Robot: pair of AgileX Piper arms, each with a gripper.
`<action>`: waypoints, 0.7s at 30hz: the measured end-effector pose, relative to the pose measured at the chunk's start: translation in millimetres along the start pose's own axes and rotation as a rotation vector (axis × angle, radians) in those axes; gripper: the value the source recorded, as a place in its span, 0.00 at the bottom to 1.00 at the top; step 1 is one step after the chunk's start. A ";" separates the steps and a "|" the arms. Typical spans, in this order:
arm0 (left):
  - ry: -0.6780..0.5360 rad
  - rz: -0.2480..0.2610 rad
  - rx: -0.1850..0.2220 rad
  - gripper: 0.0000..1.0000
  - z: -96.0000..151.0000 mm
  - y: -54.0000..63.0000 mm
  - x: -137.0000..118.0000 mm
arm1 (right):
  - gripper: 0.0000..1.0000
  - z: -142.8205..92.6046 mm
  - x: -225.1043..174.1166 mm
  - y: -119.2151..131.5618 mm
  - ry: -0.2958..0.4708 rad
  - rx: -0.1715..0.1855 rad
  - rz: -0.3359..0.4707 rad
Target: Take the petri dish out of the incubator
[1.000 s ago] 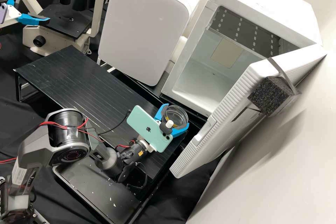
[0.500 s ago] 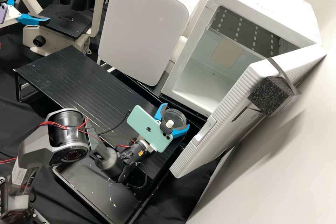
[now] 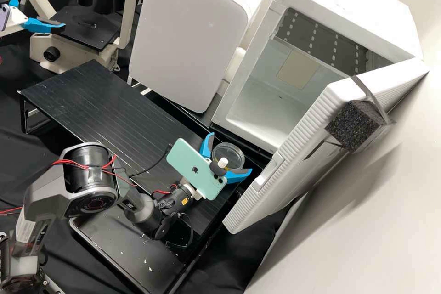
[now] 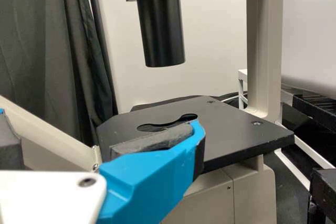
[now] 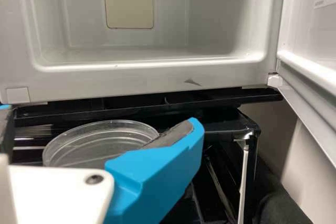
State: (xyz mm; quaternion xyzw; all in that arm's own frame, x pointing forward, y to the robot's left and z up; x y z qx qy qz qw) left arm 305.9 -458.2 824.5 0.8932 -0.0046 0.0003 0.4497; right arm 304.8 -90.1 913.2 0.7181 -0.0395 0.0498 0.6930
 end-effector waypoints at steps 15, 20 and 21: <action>0.000 0.000 0.000 1.00 0.0 0.0 0.0 | 1.00 4.9 -3.2 5.7 -0.016 -0.002 0.018; 0.000 0.000 0.000 1.00 0.0 0.0 0.0 | 1.00 6.2 -5.4 4.3 -0.025 -0.004 0.014; 0.000 0.000 0.000 1.00 0.0 0.0 0.0 | 1.00 6.4 -5.9 3.8 -0.027 -0.004 0.013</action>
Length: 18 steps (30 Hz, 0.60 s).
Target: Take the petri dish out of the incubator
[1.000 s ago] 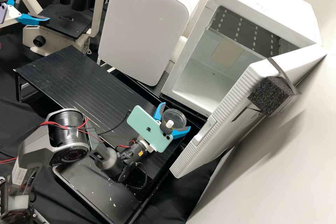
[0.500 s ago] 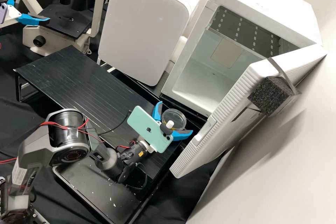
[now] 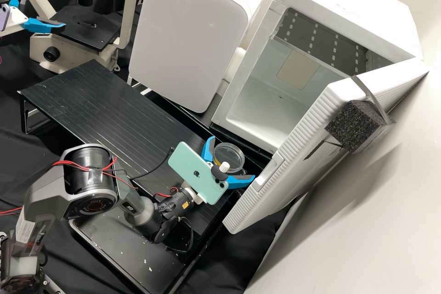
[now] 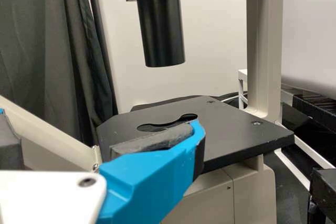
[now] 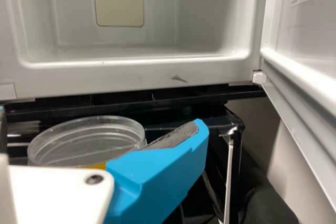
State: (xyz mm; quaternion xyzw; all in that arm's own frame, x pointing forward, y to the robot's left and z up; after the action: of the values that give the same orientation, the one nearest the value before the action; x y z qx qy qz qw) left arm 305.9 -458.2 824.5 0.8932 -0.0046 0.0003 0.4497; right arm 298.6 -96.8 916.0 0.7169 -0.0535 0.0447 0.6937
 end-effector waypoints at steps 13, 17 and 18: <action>0.000 0.000 0.000 1.00 0.0 0.0 0.0 | 1.00 -0.3 -0.6 -2.2 -0.002 -0.019 -0.005; 0.000 0.000 0.000 1.00 0.0 0.0 0.0 | 1.00 -2.1 0.2 -4.9 0.002 -0.023 -0.010; 0.000 0.000 0.000 1.00 0.0 0.0 0.0 | 1.00 -1.8 0.4 -5.6 0.001 -0.025 -0.013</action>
State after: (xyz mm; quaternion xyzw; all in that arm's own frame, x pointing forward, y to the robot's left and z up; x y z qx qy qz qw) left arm 305.9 -458.2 824.5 0.8932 -0.0046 0.0003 0.4497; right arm 299.9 -94.8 910.5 0.7086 -0.0491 0.0401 0.7027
